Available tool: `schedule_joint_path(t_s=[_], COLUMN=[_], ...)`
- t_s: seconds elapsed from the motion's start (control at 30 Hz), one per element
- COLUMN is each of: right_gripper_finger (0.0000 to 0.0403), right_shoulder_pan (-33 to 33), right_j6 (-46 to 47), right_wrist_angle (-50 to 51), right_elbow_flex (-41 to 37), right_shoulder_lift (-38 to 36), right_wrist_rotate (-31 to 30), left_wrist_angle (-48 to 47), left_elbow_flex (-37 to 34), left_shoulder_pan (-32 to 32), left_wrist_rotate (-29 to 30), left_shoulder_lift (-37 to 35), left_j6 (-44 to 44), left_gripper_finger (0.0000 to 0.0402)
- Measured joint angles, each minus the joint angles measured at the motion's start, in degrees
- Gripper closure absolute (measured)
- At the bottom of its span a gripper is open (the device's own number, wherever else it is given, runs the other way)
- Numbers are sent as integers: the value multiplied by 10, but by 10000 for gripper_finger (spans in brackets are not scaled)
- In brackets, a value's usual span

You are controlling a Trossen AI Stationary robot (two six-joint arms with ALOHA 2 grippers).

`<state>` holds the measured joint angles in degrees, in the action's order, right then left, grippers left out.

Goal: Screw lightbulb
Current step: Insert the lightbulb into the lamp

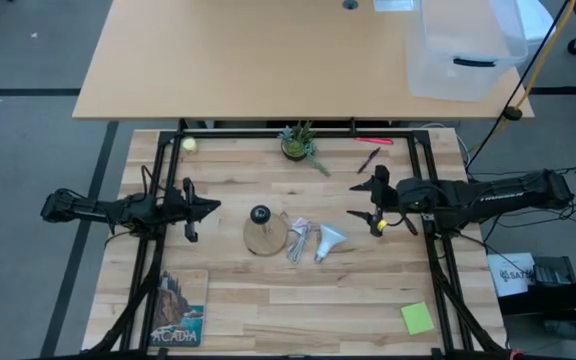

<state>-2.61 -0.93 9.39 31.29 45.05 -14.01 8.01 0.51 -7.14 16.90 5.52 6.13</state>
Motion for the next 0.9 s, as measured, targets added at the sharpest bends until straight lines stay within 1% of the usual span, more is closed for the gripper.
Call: schedule_joint_path(t_s=[0.1, 0.17, 0.3, 0.43, 0.53, 0.67, 0.73, 0.83, 0.9], right_gripper_finger=[102, 102, 102, 102, 102, 102, 102, 102, 102], right_shoulder_pan=[0, 0, 0, 0, 0, 0, -1, -9, -20], right_j6=[0, 7, 41, 88, 176, 305, 368, 427, 451], right_wrist_angle=[11, 31, 72, 97, 145, 249, 285, 298, 276], right_elbow_flex=[0, 0, 0, 0, 0, 0, 0, -1, -9], right_shoulder_lift=[-20, -31, -50, -62, -65, -64, -64, -64, -64], right_wrist_rotate=[-17, -42, -106, -132, -145, -145, -144, -128, -107], left_wrist_angle=[9, 12, 24, 32, 37, 36, 36, 36, 36], left_elbow_flex=[0, 0, 0, 0, 0, 0, 0, 0, 0], left_shoulder_pan=[0, 0, 0, 0, 0, 0, 0, 0, 0], left_wrist_rotate=[0, -1, 3, 5, 6, 5, 4, 2, 2], left_shoulder_lift=[0, 0, 0, 0, 0, 0, 0, 0, 0], left_j6=[26, 36, 42, 45, 49, 55, 54, 54, 54], left_gripper_finger=[384, 384, 384, 377, 363, 342, 333, 320, 310])
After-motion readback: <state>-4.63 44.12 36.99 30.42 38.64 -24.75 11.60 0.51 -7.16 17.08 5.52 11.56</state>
